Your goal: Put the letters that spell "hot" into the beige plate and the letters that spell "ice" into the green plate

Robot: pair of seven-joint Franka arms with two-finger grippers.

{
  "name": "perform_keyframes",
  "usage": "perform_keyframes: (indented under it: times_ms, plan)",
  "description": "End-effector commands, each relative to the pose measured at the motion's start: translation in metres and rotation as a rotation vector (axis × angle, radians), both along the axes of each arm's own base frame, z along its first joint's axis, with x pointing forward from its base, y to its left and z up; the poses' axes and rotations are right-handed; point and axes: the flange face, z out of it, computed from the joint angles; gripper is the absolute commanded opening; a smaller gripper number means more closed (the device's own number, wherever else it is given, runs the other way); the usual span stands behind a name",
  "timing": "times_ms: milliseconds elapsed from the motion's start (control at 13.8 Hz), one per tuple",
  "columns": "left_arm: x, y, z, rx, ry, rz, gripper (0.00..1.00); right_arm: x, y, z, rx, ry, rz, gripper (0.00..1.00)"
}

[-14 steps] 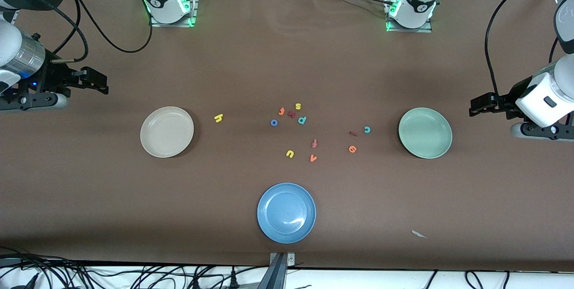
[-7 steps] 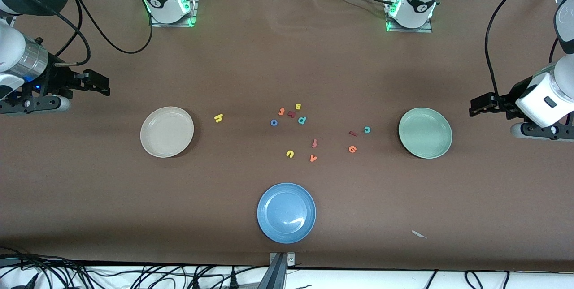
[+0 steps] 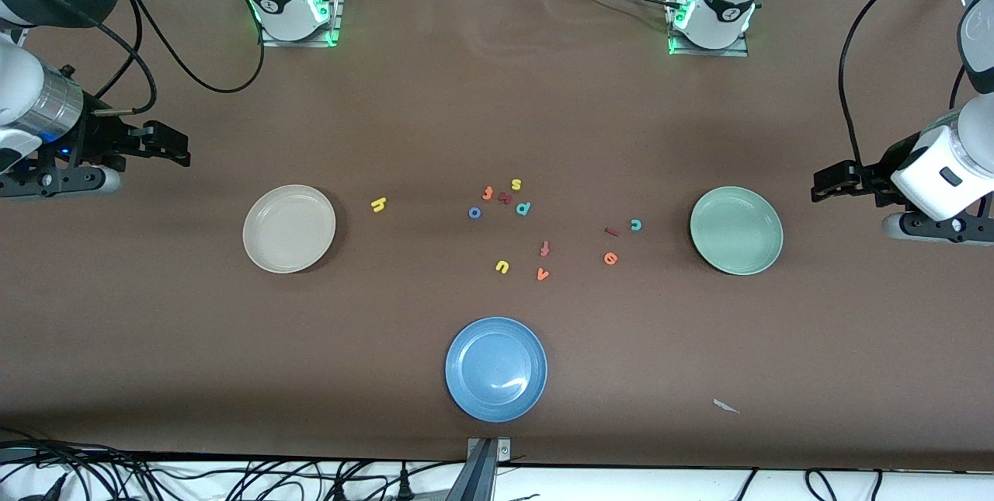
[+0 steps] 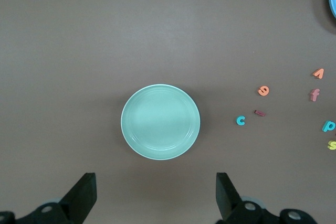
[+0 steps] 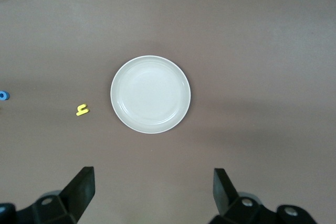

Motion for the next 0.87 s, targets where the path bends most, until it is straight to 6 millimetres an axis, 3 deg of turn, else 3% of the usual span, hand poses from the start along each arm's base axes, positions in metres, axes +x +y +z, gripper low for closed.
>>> perform_keyframes:
  times_ms: [0, 581, 799]
  plan:
    - [0.0006, -0.0027, -0.0012, -0.015, 0.003, -0.015, 1.00, 0.0017, -0.0015, 0.0024, 0.006, 0.009, 0.003, 1.00]
    - [0.0015, -0.0055, -0.0034, -0.013, 0.006, -0.026, 1.00, 0.0015, -0.0007, 0.0017, 0.006, 0.010, 0.006, 1.00]
    - [0.0012, 0.0042, -0.0008, -0.014, 0.001, -0.019, 1.00, 0.0015, -0.0007, 0.0017, 0.006, 0.010, 0.006, 1.00]
